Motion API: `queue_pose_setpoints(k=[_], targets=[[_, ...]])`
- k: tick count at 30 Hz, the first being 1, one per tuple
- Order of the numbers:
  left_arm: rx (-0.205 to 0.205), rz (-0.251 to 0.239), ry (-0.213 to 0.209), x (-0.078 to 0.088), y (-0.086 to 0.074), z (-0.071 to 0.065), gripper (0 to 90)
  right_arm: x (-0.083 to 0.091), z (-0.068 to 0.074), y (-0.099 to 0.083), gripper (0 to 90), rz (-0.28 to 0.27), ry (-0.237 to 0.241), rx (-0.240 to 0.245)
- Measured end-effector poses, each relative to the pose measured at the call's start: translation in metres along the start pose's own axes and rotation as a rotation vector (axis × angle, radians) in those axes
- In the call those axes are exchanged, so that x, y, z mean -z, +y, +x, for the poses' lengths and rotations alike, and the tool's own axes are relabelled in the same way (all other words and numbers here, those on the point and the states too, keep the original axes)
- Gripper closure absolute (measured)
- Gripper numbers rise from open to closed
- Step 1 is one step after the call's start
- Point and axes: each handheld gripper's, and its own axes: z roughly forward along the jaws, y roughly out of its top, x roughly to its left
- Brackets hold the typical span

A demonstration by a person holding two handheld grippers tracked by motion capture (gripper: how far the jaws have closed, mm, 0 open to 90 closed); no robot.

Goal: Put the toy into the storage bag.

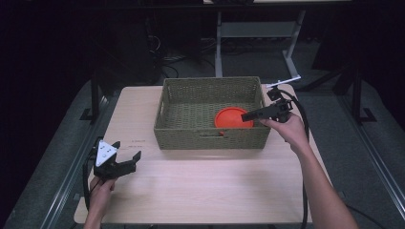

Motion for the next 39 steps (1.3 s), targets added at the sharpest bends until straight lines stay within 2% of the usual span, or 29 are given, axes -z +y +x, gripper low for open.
queue_pose_setpoints(k=[6,9,17,21,39], targets=[[-0.001,0.004,-0.002,0.0,0.0,0.0,14.1,0.006,0.003,-0.01,27.4,-0.01,-0.002,0.006],[-0.005,0.008,-0.005,0.0,0.0,0.0,14.1,0.01,0.004,-0.017,27.4,-0.014,-0.004,0.024],[-0.007,0.005,-0.008,0.0,0.0,-0.001,14.1,0.018,0.007,-0.024,25.8,-0.019,-0.009,0.033],[-0.01,0.004,-0.008,0.001,-0.001,-0.001,14.1,0.021,0.009,-0.03,25.8,-0.039,-0.001,0.044],[-0.008,0.006,-0.014,0.001,-0.001,-0.002,14.1,0.029,0.009,-0.06,25.1,-0.046,0.012,0.046]])
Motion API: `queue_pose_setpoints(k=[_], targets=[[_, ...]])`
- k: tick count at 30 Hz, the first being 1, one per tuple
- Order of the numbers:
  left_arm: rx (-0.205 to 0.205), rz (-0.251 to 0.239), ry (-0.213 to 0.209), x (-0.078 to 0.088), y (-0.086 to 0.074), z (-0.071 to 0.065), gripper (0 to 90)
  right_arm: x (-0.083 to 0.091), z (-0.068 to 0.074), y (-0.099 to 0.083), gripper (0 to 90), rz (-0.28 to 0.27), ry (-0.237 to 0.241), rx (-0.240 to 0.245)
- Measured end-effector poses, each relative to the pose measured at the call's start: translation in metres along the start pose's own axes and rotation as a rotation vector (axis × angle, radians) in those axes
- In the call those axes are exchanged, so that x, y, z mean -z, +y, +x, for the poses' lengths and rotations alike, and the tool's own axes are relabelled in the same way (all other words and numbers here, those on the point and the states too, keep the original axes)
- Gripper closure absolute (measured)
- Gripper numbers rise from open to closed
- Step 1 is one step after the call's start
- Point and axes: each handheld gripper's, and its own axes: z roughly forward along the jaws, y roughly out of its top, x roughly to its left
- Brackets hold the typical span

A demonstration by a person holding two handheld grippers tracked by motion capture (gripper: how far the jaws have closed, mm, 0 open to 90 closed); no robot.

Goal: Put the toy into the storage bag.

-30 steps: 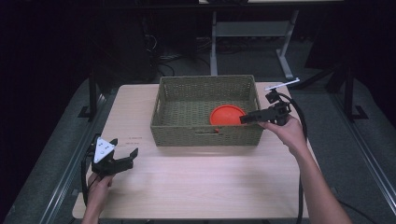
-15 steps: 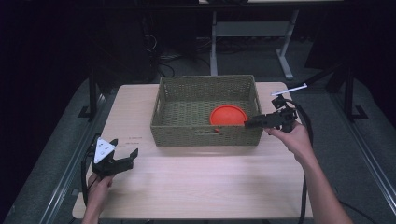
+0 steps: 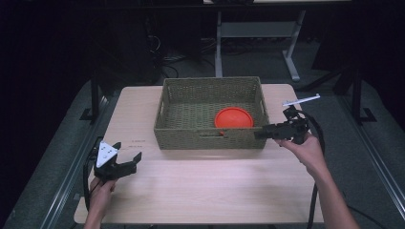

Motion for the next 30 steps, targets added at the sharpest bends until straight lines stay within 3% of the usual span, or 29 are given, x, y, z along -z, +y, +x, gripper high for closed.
queue_pose_setpoints(k=[30], targets=[[0.011,-0.009,-0.003,0.002,-0.001,0.001,14.1,0.01,-0.013,-0.047,24.9,-0.013,-0.004,-0.04]])
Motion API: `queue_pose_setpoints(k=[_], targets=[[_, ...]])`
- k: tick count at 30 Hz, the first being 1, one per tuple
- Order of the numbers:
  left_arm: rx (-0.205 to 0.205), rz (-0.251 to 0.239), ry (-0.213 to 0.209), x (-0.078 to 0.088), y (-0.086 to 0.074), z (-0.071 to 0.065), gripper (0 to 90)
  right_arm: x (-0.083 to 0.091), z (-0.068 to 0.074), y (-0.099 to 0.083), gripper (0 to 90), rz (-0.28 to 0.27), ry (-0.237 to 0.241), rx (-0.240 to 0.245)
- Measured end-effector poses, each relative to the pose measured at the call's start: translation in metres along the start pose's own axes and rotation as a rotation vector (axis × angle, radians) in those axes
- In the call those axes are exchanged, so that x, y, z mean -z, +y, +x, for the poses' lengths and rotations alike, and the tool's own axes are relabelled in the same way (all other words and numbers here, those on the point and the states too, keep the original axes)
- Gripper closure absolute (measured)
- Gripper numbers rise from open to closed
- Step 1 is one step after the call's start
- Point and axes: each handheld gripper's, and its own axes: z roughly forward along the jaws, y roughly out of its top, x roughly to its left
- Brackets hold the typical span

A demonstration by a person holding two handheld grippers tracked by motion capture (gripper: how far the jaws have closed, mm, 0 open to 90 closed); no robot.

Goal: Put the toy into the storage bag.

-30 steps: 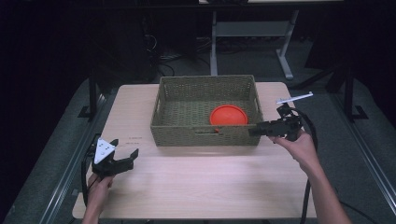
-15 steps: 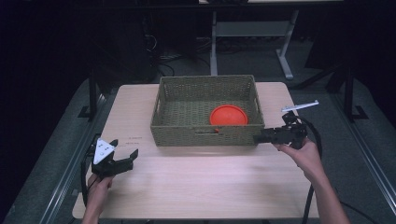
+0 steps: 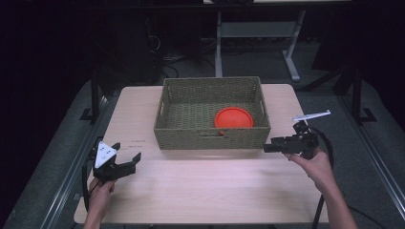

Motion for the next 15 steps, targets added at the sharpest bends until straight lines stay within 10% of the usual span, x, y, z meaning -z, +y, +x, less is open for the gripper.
queue_pose_setpoints(k=[15], targets=[[0.005,-0.001,0.001,0.0,0.0,-0.002,14.1,0.001,-0.017,-0.029,24.6,-0.019,0.016,-0.046]])
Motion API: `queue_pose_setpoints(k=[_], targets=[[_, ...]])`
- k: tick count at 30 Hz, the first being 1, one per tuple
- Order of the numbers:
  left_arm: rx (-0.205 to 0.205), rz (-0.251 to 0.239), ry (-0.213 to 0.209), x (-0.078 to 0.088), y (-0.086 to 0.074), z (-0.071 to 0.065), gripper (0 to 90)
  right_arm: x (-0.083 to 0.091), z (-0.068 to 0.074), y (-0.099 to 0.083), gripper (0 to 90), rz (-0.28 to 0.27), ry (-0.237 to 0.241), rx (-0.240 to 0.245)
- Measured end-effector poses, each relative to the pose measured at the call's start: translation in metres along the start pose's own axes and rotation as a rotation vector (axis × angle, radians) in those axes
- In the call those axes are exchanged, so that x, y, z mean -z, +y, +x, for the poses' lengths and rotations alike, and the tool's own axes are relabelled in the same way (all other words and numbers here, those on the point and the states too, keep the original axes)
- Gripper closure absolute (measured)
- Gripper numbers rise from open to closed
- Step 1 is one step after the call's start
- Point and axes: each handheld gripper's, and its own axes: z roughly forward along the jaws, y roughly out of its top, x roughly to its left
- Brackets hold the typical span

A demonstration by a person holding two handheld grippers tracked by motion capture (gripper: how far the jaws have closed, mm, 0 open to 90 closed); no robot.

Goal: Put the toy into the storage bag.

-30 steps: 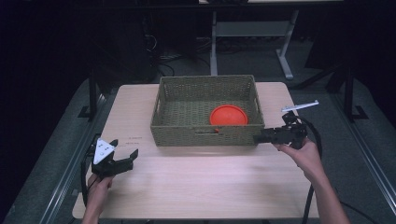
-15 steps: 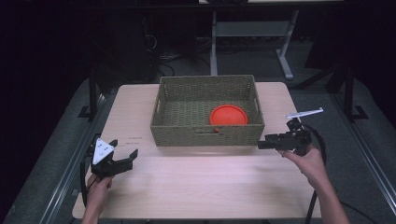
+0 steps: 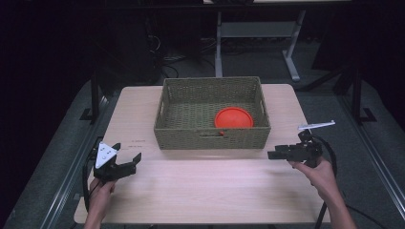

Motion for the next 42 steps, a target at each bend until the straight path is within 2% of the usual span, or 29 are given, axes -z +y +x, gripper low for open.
queue_pose_setpoints(k=[9,13,20,25,30,37,39,41,42], targets=[[-0.007,0.003,-0.001,0.001,0.0,0.001,14.1,0.002,-0.007,-0.016,24.3,-0.005,-0.016,-0.016],[0.005,-0.005,0.001,0.001,0.0,0.001,14.1,0.002,-0.01,-0.023,24.3,0.002,-0.022,-0.03],[-0.003,0.004,-0.002,0.001,0.0,0.0,14.1,0.0,-0.014,-0.035,24.2,0.01,-0.018,-0.048],[-0.004,0.004,-0.007,0.0,0.0,-0.001,14.1,-0.002,-0.013,-0.044,24.2,0.006,-0.011,-0.035],[-0.003,0.009,-0.025,0.0,0.0,-0.001,14.1,-0.003,-0.012,-0.054,24.2,-0.01,0.005,-0.037],[-0.008,0.026,-0.041,-0.001,0.001,-0.003,14.1,-0.003,-0.009,-0.068,24.0,-0.041,-0.004,-0.026],[-0.017,0.028,-0.046,0.0,0.002,-0.003,14.1,-0.002,-0.008,-0.073,23.9,-0.06,0.002,-0.029],[-0.021,0.022,-0.044,0.0,0.002,-0.005,14.1,-0.002,-0.005,-0.077,23.6,-0.077,-0.002,-0.01],[-0.041,0.029,-0.047,0.0,0.002,-0.004,14.1,-0.002,-0.003,-0.08,23.2,-0.088,-0.005,-0.003]])
